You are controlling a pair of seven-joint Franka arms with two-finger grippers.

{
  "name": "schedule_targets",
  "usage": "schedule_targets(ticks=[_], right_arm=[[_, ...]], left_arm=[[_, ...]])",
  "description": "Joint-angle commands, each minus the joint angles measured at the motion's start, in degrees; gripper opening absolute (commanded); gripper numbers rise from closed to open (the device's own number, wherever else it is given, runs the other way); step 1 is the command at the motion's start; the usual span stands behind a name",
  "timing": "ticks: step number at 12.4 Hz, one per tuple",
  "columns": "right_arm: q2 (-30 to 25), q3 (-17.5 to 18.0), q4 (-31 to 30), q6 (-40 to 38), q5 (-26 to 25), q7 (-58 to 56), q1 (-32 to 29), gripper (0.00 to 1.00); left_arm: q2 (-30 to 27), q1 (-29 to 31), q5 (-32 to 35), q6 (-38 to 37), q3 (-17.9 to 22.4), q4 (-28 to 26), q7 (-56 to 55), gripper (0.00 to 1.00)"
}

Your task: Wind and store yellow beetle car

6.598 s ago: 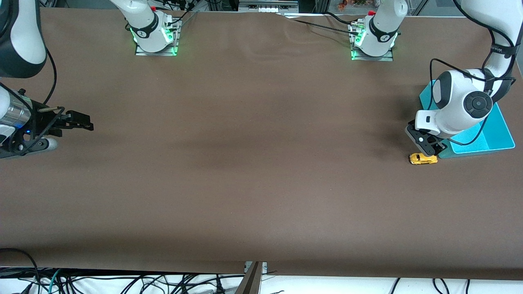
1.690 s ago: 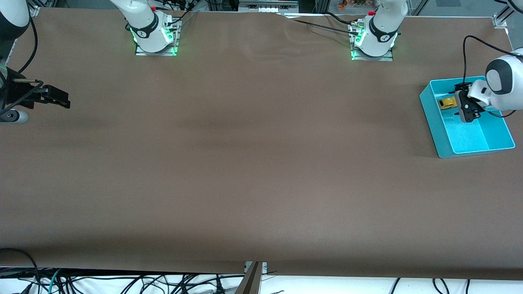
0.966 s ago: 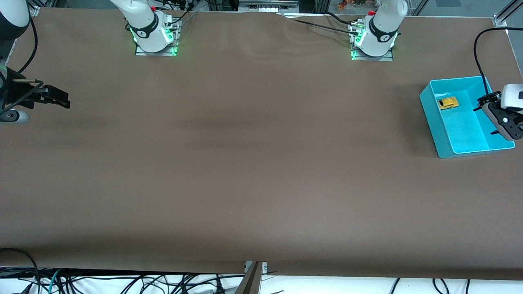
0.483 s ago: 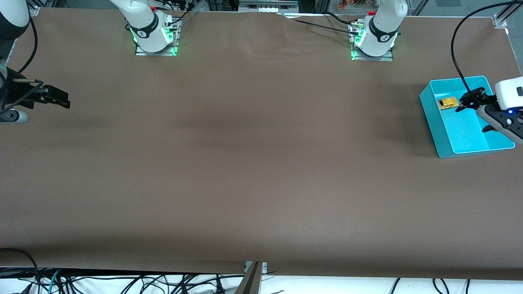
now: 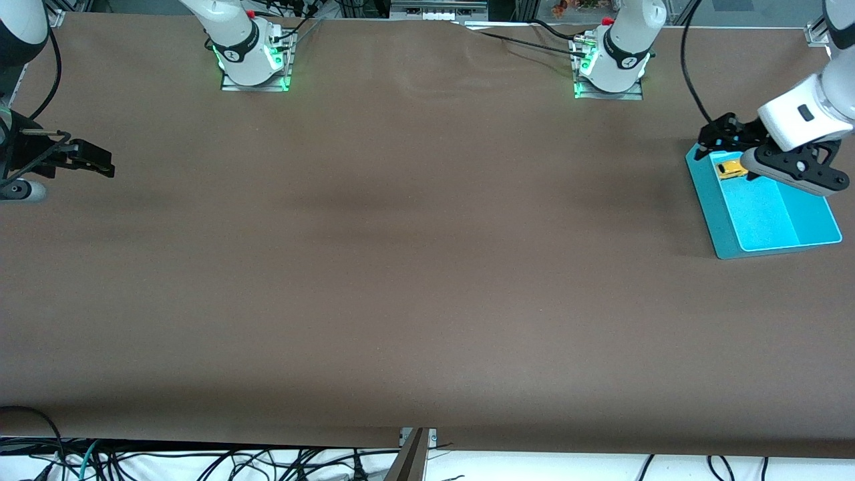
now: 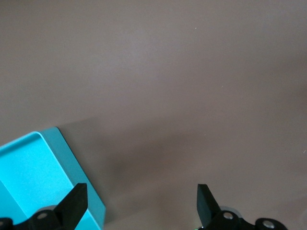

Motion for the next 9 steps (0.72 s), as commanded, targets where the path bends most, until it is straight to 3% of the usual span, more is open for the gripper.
schedule_targets(ticks=[1, 3, 5, 9], right_arm=[[-0.2, -0.1, 0.2, -0.6, 0.4, 0.6, 0.0, 1.00], [-0.2, -0.1, 0.2, -0.5, 0.4, 0.6, 0.0, 1.00], [-0.2, 0.0, 0.3, -0.5, 0.4, 0.6, 0.0, 1.00], [-0.1, -0.1, 0.2, -0.5, 0.4, 0.6, 0.0, 1.00]], left_arm=[[0.3, -1.2, 0.9, -1.9, -0.7, 2.4, -11.2, 1.00], [4.2, -1.1, 3.2, -0.9, 0.4, 8.0, -8.0, 1.00], [5.0, -1.0, 2.7, -1.2, 1.0, 9.0, -2.5, 1.00], [4.3, -3.0, 2.7, -1.6, 3.2, 8.5, -12.9, 1.00]])
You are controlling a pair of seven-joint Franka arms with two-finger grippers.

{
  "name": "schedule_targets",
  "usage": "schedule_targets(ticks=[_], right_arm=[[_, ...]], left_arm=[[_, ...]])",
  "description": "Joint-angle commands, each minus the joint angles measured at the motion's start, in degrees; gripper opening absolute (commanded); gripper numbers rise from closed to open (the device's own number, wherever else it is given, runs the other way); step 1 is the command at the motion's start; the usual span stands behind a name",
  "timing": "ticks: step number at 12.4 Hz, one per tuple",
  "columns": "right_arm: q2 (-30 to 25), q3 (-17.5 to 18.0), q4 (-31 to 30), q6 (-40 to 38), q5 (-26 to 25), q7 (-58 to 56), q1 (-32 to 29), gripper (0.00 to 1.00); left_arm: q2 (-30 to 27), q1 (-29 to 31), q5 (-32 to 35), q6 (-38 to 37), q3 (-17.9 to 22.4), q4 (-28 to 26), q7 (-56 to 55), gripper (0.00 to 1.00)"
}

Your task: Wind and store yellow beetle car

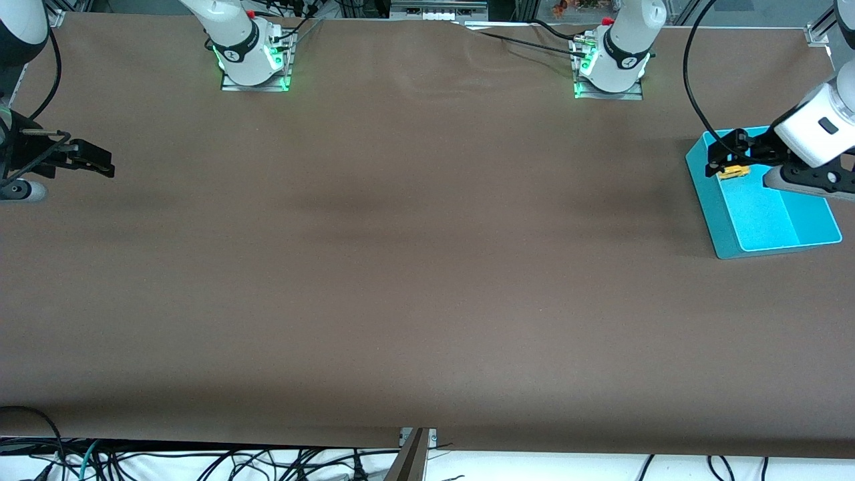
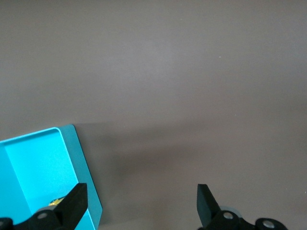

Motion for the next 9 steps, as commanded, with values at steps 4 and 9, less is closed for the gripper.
schedule_targets(ticks=[4, 9], right_arm=[[-0.2, 0.0, 0.3, -0.5, 0.5, 0.6, 0.0, 1.00], [-0.1, 0.0, 0.3, -0.2, 0.5, 0.4, -0.1, 1.00]], left_arm=[[-0.7, -2.1, 0.6, -3.0, 0.1, 1.9, -8.0, 1.00], [-0.5, -2.1, 0.7, -2.9, 0.1, 2.1, -8.4, 1.00]])
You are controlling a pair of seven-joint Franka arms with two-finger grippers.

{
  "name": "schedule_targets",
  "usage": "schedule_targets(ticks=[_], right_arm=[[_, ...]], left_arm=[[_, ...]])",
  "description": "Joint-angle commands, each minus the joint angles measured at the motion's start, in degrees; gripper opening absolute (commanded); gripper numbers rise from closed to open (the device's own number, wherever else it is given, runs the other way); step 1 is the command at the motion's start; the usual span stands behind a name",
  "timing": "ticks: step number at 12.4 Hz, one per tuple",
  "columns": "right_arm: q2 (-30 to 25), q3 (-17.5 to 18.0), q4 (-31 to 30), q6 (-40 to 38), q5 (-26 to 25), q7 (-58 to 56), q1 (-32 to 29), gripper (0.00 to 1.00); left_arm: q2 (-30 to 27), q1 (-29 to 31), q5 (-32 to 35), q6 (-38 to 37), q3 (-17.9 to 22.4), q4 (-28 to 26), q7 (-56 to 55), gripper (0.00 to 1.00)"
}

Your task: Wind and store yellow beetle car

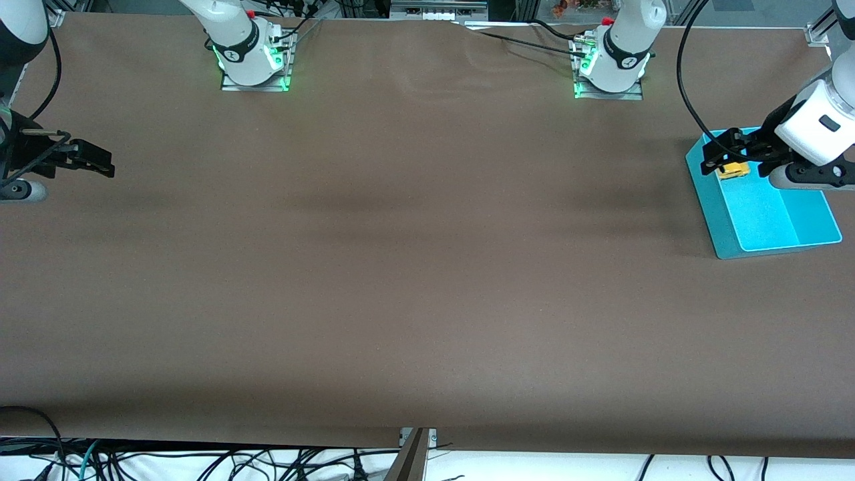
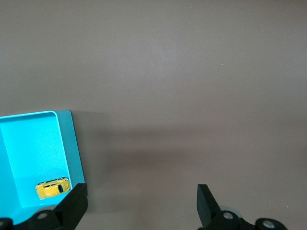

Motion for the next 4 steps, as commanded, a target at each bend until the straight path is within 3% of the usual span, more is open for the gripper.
schedule_targets(ticks=[1, 4], right_arm=[[-0.1, -0.1, 0.3, -0.2, 0.5, 0.3, -0.1, 1.00], [-0.1, -0.1, 0.3, -0.3, 0.5, 0.2, -0.1, 1.00]], left_arm=[[0.0, -0.3, 0.7, -1.2, 0.1, 1.1, -0.6, 1.00], [0.1, -0.1, 0.6, -1.2, 0.2, 1.2, -0.1, 1.00]])
